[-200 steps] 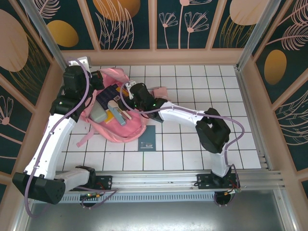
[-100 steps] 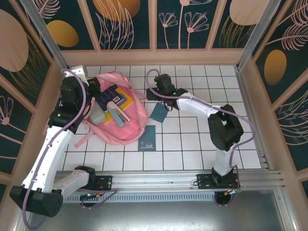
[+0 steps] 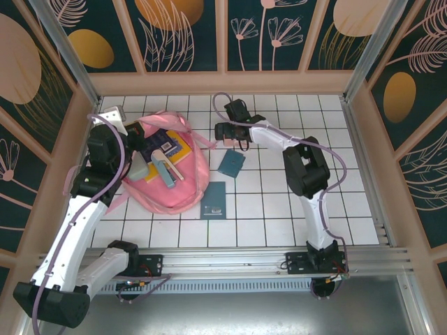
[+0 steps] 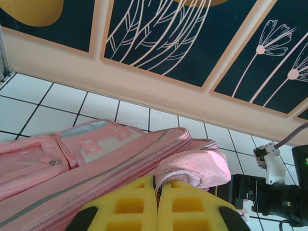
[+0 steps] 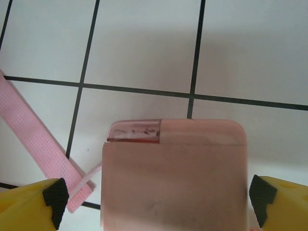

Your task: Pack the student bag

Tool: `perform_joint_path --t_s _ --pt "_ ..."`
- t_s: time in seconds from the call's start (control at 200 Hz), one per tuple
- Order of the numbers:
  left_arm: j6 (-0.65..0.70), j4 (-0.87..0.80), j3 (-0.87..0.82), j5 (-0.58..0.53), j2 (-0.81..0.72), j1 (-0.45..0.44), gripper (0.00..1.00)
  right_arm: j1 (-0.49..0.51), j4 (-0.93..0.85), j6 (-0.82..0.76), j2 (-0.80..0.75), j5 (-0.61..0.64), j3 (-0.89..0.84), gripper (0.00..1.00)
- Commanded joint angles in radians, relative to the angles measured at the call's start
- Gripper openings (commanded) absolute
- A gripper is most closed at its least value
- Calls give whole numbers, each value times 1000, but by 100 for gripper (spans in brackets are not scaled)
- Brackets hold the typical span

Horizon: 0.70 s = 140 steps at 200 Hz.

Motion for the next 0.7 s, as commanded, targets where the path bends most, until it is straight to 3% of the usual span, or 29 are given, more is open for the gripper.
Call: perform_joint_path --t_s 0.0,0.385,0.696 --pt "-13 76 -5 -19 -11 11 0 -8 -67 -22 40 -18 72 99" --pt "-19 80 9 -2 -3 11 0 -8 -57 -33 83 26 20 97" --pt "-30 68 24 15 7 12 0 -11 -38 -36 51 77 7 70"
